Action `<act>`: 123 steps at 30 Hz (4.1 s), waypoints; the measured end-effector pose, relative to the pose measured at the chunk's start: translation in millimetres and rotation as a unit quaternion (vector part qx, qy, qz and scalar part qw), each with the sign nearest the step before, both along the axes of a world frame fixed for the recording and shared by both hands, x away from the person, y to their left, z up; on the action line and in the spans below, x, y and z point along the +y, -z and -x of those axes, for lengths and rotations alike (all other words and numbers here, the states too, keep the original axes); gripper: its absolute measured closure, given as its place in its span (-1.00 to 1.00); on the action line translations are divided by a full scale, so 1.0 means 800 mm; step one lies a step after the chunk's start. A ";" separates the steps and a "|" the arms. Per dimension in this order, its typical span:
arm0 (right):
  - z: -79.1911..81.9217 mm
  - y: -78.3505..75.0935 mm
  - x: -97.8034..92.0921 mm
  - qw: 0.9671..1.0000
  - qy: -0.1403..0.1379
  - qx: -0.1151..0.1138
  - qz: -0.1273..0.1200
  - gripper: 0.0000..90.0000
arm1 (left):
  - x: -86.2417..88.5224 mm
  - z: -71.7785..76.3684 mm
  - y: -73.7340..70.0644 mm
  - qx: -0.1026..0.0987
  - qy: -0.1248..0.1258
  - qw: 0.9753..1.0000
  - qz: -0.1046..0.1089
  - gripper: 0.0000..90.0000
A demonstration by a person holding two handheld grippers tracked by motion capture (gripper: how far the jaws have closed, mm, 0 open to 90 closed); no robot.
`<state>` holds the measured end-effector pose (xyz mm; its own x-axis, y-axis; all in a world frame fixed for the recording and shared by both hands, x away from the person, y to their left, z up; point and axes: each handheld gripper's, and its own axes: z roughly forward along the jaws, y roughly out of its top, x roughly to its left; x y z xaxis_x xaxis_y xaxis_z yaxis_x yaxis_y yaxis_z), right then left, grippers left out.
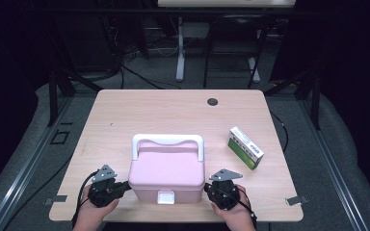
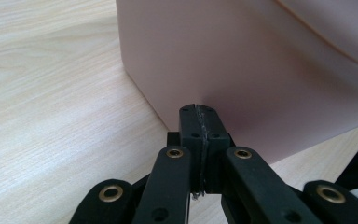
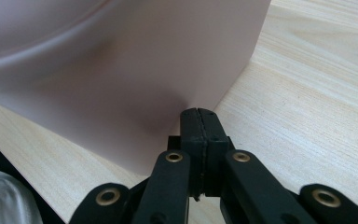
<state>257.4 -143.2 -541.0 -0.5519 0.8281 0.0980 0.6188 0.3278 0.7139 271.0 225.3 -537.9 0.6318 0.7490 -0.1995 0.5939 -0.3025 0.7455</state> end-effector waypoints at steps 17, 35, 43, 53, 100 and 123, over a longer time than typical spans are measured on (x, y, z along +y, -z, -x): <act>-0.011 -0.002 -0.017 1.000 -0.019 0.019 -0.016 0.67 | 0.014 -0.009 -0.004 0.013 0.000 1.000 0.008 0.63; -0.019 -0.034 -0.041 1.000 -0.003 -0.014 -0.024 -0.05 | 0.054 -0.020 -0.034 0.006 -0.015 0.999 0.028 0.18; -0.027 -0.053 -0.052 0.999 -0.001 -0.013 -0.032 0.15 | 0.050 -0.028 -0.053 -0.005 0.006 1.000 0.020 0.19; -0.038 -0.101 -0.045 0.998 -0.027 -0.047 -0.026 0.38 | 0.042 -0.042 -0.094 -0.028 0.022 0.999 0.029 0.24; -0.071 -0.128 -0.006 0.994 -0.066 -0.051 -0.065 0.35 | -0.014 -0.079 -0.118 -0.016 0.065 0.997 0.032 0.28; -0.061 -0.126 0.000 0.994 -0.088 -0.047 -0.055 0.40 | -0.010 -0.062 -0.121 -0.035 0.078 0.995 0.043 0.37</act>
